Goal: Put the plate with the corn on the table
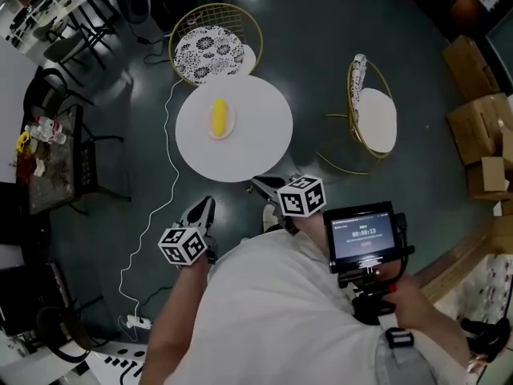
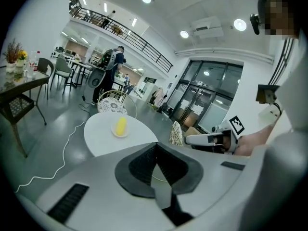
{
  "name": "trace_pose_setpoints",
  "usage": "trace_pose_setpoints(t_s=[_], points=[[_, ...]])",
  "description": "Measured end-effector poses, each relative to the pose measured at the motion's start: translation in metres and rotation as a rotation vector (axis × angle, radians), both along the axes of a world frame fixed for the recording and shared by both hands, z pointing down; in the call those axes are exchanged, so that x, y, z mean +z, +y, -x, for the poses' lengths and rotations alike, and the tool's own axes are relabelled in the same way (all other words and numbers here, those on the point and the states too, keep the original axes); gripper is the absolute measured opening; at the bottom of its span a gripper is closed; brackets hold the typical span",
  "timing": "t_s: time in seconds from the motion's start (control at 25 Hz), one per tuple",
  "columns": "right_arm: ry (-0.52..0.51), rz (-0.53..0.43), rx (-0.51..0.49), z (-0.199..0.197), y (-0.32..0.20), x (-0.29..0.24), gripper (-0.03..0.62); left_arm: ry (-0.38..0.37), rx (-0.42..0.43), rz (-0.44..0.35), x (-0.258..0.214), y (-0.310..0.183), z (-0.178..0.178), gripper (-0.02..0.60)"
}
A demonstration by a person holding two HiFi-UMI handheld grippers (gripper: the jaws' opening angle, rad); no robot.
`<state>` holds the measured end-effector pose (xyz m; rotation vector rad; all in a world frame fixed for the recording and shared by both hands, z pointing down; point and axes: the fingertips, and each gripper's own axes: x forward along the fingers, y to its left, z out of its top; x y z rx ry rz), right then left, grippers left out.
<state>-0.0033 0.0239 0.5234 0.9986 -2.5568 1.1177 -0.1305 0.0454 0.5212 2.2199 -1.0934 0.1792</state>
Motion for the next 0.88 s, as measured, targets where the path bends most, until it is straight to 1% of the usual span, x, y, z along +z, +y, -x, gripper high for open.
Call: trace_pose_setpoints(t_s=[0.12, 0.2, 0.64, 0.88], points=[[0.012, -0.007, 0.013, 0.015, 0.020, -0.001, 0.006, 0.009, 0.023, -0.013, -0.003, 0.018, 0.012, 0.006], [0.014, -0.007, 0.015, 0.017, 0.024, -0.002, 0.006, 0.011, 0.027, -0.014, -0.004, 0.022, 0.015, 0.006], [0.020, 0.001, -0.003, 0.013, 0.031, 0.003, 0.006, 0.018, 0.017, -0.004, 0.001, 0.026, 0.005, 0.006], [0.020, 0.003, 0.005, 0.011, 0.033, 0.002, 0.006, 0.018, 0.028, 0.000, -0.001, 0.031, 0.000, 0.006]])
